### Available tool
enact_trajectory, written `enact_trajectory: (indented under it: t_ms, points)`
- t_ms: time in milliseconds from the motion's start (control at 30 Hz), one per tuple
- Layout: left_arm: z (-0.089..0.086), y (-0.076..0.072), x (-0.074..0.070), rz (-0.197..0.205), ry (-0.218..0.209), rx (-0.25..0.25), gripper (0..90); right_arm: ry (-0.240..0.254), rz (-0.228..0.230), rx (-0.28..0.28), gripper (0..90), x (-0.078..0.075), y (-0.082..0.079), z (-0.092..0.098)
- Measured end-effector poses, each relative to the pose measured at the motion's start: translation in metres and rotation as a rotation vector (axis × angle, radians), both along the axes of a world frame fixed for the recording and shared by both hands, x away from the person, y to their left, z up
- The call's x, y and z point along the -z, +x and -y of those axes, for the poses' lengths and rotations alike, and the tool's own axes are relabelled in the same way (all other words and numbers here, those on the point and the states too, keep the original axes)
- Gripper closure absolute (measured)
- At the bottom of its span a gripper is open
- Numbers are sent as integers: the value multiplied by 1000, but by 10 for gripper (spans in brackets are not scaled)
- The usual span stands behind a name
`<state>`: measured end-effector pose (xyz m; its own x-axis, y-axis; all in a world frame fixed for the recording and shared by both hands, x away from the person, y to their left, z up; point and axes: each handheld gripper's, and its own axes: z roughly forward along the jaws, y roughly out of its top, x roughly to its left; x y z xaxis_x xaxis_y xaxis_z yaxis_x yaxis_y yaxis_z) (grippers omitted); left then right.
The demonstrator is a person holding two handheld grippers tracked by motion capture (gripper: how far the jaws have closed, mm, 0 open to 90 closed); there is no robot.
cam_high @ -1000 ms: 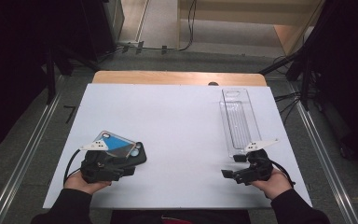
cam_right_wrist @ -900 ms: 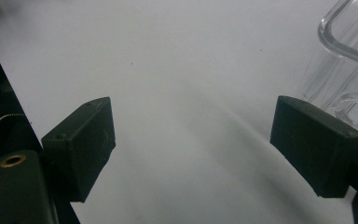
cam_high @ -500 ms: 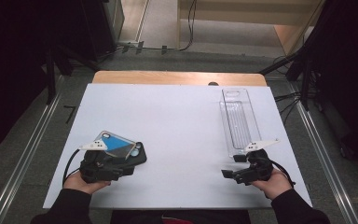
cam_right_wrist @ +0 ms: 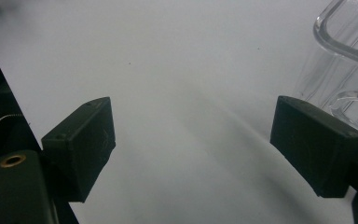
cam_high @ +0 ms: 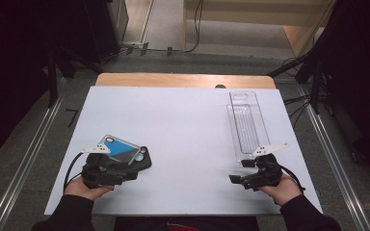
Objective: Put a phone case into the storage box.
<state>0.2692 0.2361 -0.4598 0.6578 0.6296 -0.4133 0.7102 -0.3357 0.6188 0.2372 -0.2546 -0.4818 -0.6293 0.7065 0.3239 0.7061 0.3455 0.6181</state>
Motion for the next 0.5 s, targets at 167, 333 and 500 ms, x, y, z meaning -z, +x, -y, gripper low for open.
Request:
enact_trajectory:
  t_ms: [167,333,500]
  points:
    - [-4,1,-3,1,13,-16,308,0,2,3,121,0,0,1]
    - [-18,2,-9,7,31,-71,347,-1,2,4,121,-1,0,0]
    - [-34,6,-18,21,51,-149,373,-4,4,2,122,-1,0,0]
